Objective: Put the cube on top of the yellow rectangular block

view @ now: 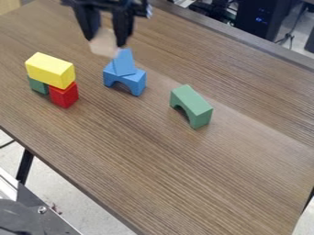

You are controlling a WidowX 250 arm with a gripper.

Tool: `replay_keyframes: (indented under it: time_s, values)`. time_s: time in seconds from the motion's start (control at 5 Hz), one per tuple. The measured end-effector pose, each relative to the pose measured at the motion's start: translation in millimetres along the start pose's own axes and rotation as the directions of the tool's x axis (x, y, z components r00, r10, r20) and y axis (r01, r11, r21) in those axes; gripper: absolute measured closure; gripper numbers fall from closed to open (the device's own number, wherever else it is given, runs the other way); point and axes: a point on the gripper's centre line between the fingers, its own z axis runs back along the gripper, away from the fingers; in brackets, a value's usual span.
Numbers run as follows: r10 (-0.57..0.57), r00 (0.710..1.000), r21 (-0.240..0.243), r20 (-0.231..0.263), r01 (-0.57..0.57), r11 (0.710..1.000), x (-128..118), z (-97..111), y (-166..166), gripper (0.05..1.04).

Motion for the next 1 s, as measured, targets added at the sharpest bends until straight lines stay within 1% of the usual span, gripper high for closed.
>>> replay_keyframes:
  time_s: [0.2,0.4,0.6,0.8,1.0]
  values:
    - [0.079,0.997,-0.011,0.003,-0.079,0.997,10.2,-1.7,21.7,0.532]
    - [0.133,0.991,-0.027,-0.017,-0.133,0.991,17.2,-9.9,37.7,0.531]
    - [0.157,0.987,-0.019,-0.037,-0.158,0.987,16.6,-15.5,49.2,0.532]
    - [0.204,0.977,0.005,-0.065,-0.204,0.979,13.8,-23.3,63.5,0.532]
    - [0.301,0.950,0.064,-0.084,-0.296,0.953,13.3,-35.5,73.8,0.531]
